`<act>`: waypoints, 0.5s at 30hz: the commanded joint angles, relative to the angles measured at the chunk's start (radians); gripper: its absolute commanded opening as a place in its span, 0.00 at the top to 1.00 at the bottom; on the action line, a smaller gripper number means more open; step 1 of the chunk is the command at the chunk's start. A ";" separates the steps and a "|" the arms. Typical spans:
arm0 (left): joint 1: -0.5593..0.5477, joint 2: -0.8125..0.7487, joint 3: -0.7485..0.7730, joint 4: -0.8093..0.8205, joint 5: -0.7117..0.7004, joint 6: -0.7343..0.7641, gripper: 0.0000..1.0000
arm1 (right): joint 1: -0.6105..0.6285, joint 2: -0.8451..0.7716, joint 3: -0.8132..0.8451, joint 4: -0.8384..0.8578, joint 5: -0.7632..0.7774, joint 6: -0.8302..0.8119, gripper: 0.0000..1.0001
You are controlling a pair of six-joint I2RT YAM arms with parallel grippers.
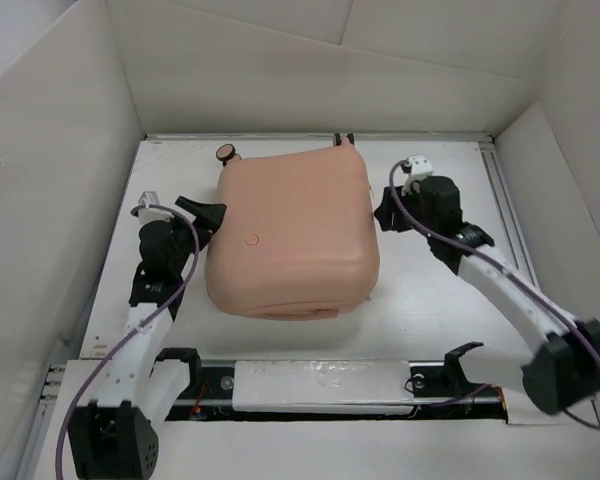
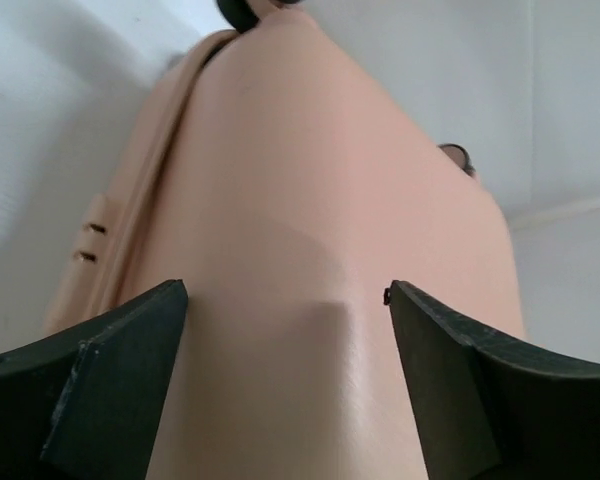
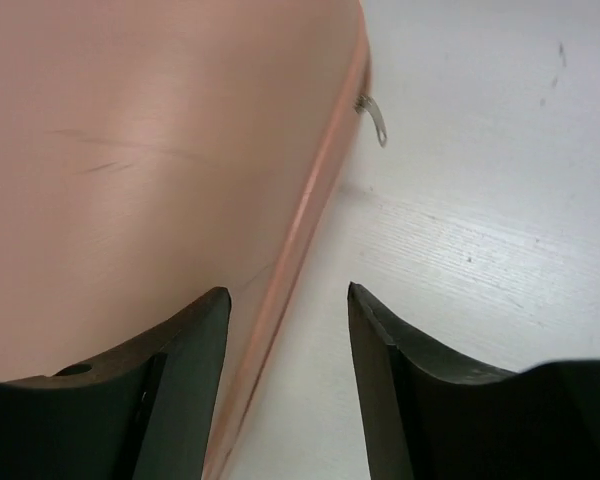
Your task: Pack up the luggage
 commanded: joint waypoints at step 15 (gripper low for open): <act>-0.026 -0.598 0.209 -0.686 0.183 0.226 0.72 | 0.297 -1.086 -0.547 -0.217 -0.028 0.235 1.00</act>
